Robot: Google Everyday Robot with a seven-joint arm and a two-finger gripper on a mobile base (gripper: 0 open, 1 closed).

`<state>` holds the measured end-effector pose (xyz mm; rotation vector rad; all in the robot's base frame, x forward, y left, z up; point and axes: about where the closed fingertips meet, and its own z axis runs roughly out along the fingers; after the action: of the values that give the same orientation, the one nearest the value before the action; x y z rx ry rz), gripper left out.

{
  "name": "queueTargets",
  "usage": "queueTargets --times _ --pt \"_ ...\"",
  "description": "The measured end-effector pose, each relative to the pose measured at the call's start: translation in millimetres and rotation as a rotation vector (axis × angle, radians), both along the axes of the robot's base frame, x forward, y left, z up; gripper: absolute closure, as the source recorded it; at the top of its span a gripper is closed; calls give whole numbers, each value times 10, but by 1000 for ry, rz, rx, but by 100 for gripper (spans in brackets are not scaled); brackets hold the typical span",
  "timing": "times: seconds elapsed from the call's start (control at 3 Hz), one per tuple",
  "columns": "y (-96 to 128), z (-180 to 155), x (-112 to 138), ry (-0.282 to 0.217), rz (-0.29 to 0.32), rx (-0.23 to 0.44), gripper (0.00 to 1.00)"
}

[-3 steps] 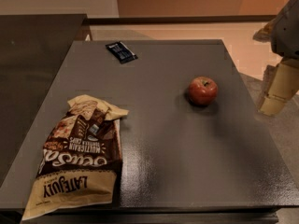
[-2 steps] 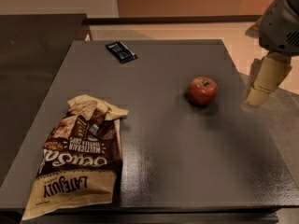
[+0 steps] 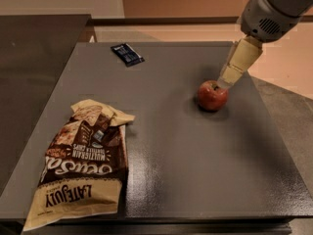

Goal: Pick rxbar blueberry

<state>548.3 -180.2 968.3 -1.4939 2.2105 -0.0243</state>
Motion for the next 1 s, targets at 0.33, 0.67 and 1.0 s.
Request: queueTargets --times 0.33,0.67,1.0 --pt "163 -61 414 -14 -60 67 0" --pt "439 -195 757 4 -115 125 0" --pt "783 -306 1003 17 -159 169 0"
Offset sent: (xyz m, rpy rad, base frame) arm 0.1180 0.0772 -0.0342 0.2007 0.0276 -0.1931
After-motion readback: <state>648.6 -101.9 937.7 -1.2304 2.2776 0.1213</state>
